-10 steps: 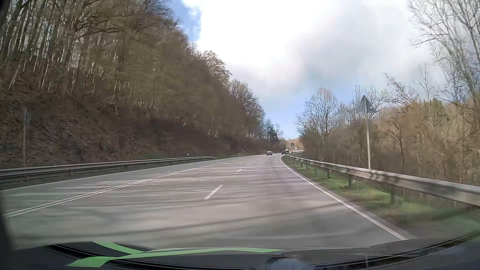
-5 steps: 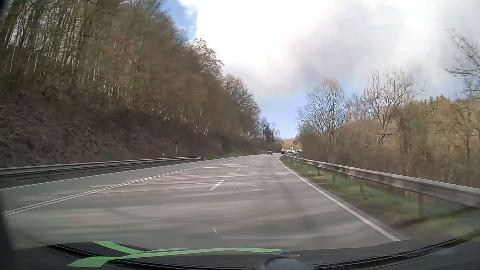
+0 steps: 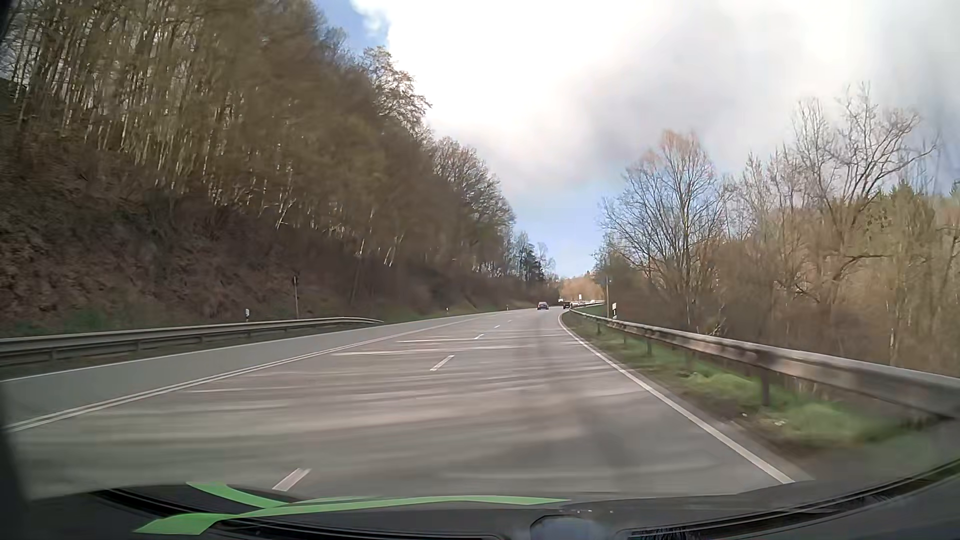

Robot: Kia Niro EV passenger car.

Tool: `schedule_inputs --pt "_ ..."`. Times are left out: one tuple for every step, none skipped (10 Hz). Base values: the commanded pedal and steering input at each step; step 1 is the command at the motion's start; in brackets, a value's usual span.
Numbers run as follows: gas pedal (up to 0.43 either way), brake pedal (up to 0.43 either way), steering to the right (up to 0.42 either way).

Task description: Follow the waypoints while adhering to traffic rules and regulations

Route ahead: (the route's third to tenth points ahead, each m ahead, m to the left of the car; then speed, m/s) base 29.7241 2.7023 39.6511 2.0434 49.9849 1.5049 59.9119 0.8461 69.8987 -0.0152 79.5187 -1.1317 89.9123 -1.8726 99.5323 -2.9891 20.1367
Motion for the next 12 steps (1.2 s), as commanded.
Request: schedule_inputs --pt "0.287 0.0 0.004" --pt "0.287 0.0 0.004" --pt "0.287 0.0 0.004" --pt "0.287 0.0 0.004" --pt "0.287 0.0 0.004" --pt "0.287 0.0 0.004" --pt "0.287 0.0 0.004" --pt "0.287 0.0 0.004" --pt "0.287 0.0 0.004" --pt "0.287 0.0 0.004" --pt "0.287 0.0 0.004" --pt "0.287 0.0 0.004"
